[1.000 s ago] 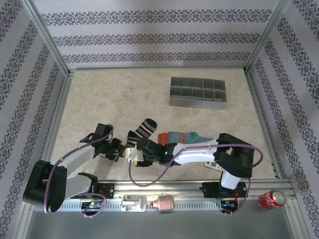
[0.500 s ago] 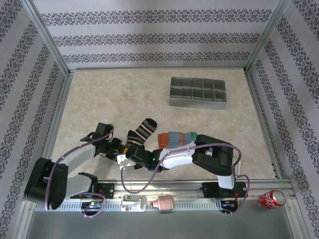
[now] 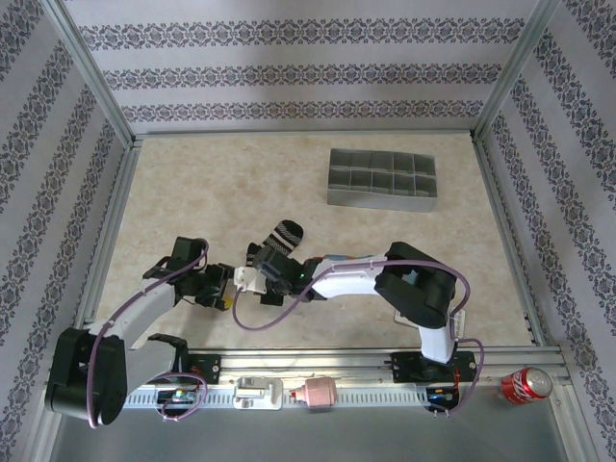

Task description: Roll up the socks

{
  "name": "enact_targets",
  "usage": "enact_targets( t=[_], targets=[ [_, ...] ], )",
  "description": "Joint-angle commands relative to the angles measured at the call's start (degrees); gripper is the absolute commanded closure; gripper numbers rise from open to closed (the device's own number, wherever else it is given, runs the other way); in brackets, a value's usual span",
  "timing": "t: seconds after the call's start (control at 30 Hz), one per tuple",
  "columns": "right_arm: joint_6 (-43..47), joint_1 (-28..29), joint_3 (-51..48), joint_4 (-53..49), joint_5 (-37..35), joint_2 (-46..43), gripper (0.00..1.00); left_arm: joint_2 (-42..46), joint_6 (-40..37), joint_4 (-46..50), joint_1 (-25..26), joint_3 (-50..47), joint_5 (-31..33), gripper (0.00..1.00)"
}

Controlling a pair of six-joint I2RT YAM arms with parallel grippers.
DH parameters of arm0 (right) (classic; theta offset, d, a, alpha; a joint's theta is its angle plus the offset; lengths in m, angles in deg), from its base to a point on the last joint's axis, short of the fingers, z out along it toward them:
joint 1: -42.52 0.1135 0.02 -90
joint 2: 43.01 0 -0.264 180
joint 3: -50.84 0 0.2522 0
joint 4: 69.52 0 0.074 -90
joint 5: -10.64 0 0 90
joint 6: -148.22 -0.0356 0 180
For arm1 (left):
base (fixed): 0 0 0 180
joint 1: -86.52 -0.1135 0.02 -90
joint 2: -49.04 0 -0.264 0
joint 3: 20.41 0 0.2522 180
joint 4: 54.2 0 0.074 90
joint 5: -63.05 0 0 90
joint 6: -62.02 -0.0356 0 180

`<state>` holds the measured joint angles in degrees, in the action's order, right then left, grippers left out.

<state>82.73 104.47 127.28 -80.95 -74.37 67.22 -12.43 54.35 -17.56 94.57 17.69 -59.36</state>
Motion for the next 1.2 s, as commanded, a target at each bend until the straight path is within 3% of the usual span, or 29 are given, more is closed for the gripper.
enact_targets(
  t=[0.0, 0.27, 0.53, 0.87, 1.17],
  targets=[
    [-6.2, -2.7, -0.1, -9.8, 10.8, 3.7, 1.00, 2.0, -1.7, 3.1, -1.2, 1.3, 1.5, 0.39],
    [-15.9, -9.9, 2.9, -11.1, 27.3, 7.4, 1.00, 3.0, -0.6, -11.2, -1.0, -2.0, -2.2, 0.42],
    [-24.4, -16.3, 4.7, -11.4, 39.7, 11.9, 1.00, -2.6, 1.5, -22.0, 2.6, -4.0, -2.9, 0.44],
    [-30.7, -19.6, 7.2, -12.7, 45.3, 15.5, 1.00, -9.1, 3.3, -28.8, 6.3, -3.7, -1.1, 0.46],
    [-31.6, -19.6, 7.5, -12.2, 45.8, 15.8, 1.00, -18.5, 2.4, -27.0, 9.6, -1.7, 1.3, 0.68]
  ],
)
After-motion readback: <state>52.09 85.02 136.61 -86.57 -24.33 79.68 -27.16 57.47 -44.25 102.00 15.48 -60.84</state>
